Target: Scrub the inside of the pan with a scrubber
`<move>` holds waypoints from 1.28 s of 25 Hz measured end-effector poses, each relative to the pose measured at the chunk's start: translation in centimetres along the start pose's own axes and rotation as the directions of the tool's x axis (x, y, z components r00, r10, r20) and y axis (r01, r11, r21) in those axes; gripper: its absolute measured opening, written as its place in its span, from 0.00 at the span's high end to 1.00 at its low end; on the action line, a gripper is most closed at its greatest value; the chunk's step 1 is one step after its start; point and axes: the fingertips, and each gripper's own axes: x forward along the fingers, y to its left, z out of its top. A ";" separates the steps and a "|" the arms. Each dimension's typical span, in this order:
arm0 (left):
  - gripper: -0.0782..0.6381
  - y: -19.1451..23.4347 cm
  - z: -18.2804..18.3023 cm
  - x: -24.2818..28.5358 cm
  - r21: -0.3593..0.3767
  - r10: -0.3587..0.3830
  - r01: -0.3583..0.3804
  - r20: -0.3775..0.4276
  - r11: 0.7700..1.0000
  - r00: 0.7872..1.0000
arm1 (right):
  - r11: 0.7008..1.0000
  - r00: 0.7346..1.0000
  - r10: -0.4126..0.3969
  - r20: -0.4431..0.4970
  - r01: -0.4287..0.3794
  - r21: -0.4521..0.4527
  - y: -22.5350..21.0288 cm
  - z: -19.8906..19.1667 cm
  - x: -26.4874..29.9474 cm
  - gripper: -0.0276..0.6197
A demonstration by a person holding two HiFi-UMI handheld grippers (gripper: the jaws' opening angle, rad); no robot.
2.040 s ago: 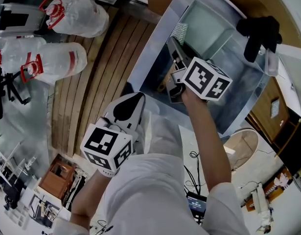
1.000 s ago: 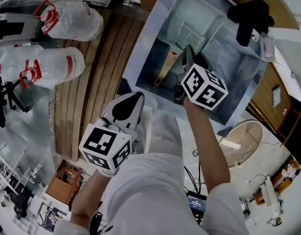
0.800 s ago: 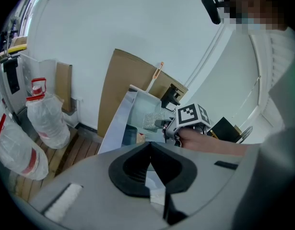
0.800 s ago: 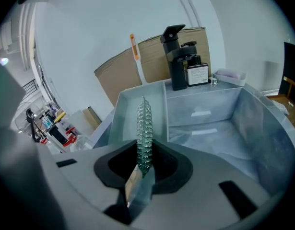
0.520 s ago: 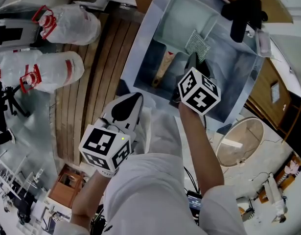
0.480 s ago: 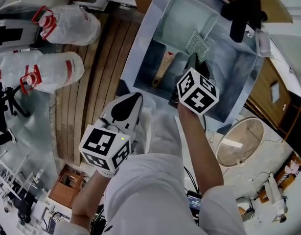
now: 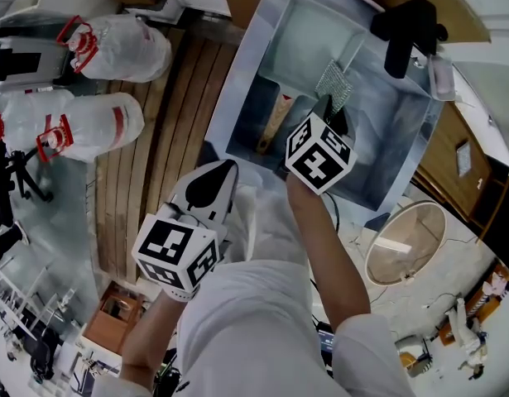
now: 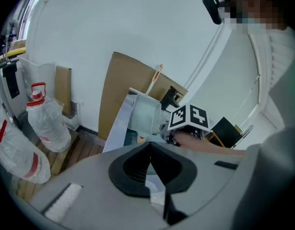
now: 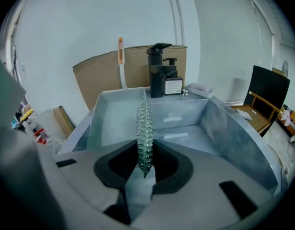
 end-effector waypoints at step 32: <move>0.88 -2.0 5.1 0.4 0.008 0.020 -0.021 0.061 1.000 0.998 | 1.000 0.995 0.004 0.104 -0.003 -0.014 0.6 8.8 0.6 0.85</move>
